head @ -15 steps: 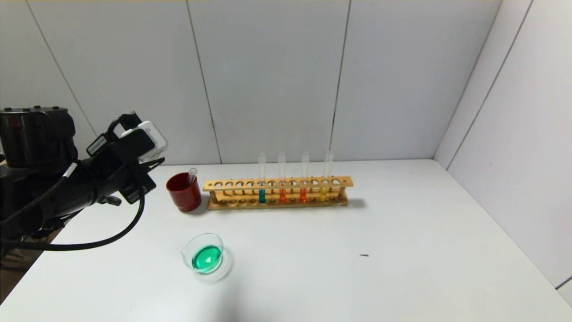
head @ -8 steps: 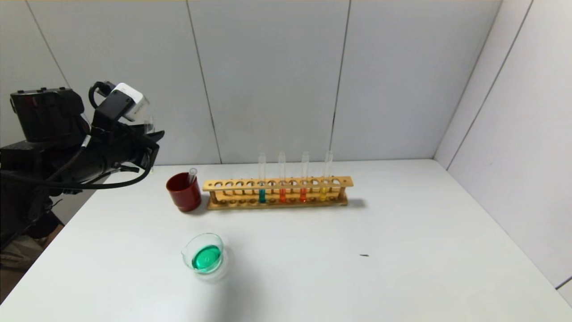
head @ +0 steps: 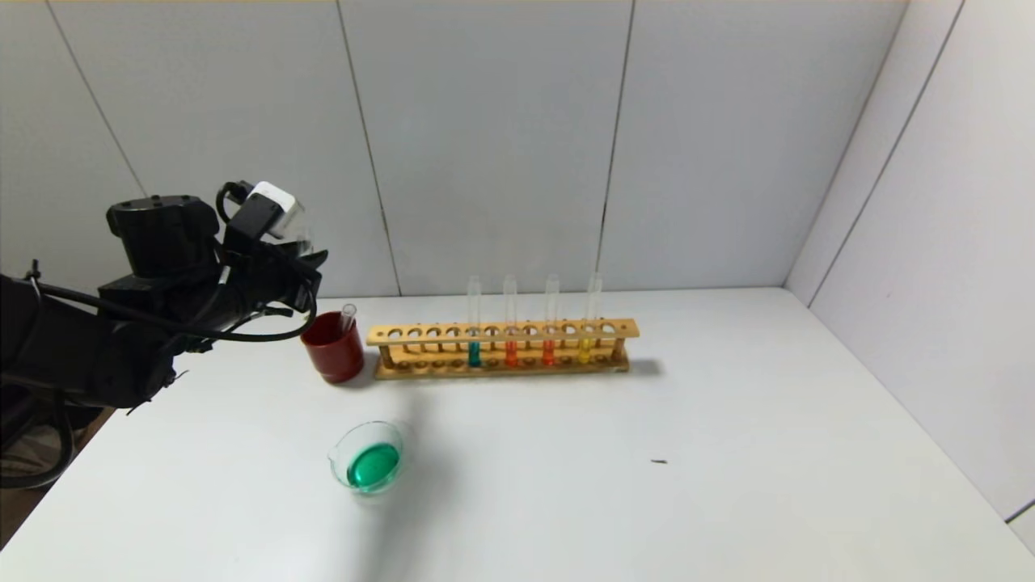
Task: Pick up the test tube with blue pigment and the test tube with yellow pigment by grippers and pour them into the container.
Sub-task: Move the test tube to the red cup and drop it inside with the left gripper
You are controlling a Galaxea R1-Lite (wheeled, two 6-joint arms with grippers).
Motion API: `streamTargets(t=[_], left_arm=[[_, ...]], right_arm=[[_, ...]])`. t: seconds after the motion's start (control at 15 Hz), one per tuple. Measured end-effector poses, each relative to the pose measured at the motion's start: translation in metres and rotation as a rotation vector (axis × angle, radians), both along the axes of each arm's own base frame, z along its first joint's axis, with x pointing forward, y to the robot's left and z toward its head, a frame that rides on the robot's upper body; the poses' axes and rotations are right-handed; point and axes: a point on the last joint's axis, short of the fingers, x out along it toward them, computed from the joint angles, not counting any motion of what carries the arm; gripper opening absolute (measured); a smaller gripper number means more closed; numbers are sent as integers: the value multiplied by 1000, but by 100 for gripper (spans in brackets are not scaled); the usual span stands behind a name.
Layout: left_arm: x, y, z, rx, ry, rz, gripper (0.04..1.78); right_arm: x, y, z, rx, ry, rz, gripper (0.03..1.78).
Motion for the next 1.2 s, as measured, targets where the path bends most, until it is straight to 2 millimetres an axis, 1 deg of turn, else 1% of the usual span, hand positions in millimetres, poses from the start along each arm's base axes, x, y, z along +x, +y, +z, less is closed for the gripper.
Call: streamTargets(t=[0.13,0.27,0.47,0.87,1.2], left_arm=[[8,-1,-12,-8,13,-1,32],[13,-7,-22,-14,38,-15,32],[19,-10,-33,-29,62,-20,32],[29,-11,-49,-56,81,-18,32],[33,-10,-58,-59,85,-13,32]], right_arm=[[0,0,0,0,0,0,175],[0,0,0,0,0,0,175],[0,0,0,0,0,0,175],[0,0,0,0,0,0,175],[0,0,0,0,0,0,175]])
